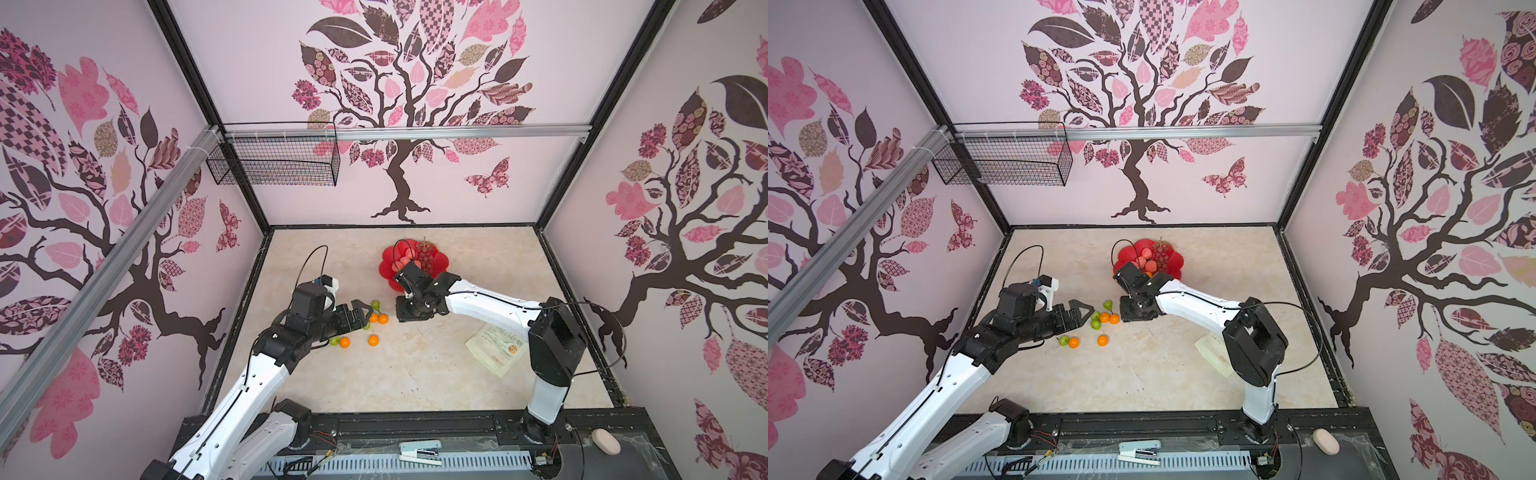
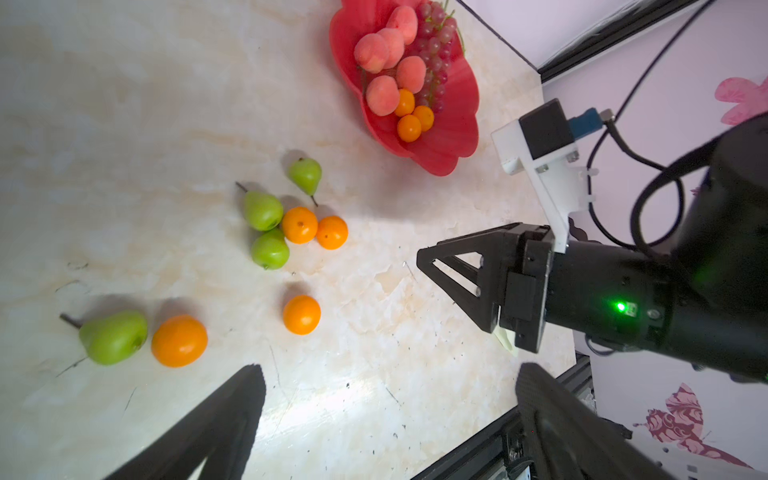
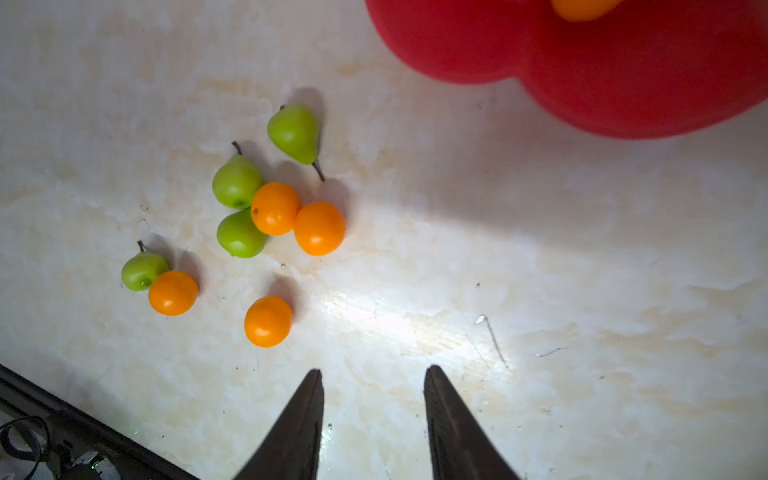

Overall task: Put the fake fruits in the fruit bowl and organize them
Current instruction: 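Move the right gripper back over another kumquat near the robot, then lower the right gripper and close it on the kumquat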

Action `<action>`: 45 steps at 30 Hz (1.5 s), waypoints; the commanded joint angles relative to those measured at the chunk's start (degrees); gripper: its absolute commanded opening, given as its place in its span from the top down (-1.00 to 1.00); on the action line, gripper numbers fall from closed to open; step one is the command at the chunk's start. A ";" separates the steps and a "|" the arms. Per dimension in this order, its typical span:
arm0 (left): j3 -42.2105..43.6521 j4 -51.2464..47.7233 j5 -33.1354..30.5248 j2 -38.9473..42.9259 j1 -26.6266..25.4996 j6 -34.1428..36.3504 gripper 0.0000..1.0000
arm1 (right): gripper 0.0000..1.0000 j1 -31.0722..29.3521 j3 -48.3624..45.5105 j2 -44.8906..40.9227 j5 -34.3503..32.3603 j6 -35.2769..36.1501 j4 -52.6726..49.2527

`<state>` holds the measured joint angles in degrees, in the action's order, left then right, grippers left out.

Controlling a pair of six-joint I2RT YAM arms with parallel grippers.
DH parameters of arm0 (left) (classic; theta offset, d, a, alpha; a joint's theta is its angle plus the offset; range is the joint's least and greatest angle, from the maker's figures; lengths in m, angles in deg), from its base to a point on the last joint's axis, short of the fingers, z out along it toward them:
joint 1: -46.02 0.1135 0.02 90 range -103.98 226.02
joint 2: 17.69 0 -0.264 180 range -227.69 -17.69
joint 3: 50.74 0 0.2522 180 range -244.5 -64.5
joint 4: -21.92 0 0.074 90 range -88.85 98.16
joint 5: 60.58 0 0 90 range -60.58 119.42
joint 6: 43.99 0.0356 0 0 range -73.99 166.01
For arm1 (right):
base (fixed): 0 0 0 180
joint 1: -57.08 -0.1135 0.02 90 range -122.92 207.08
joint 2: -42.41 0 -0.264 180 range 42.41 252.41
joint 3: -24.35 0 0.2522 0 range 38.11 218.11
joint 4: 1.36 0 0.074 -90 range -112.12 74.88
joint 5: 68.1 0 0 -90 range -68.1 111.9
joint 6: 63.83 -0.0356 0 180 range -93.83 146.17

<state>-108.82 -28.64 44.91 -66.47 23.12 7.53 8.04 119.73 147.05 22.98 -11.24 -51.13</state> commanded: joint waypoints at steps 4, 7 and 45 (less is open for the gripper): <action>6.38 -4.29 -2.30 6.17 0.37 -5.85 -0.96 | 0.12 -5.23 0.64 -0.67 -0.43 -4.72 2.56; 7.91 -4.39 -0.80 7.20 2.94 -7.04 -0.97 | 0.12 -6.98 3.08 2.01 0.01 -5.13 2.01; 10.65 -0.50 17.12 5.26 27.56 -3.71 -0.97 | 0.07 -10.15 22.38 24.82 -0.07 -0.48 -9.91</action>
<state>-99.57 -30.72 61.26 -61.38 50.53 2.74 -1.75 139.62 168.98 24.01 -12.51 -58.76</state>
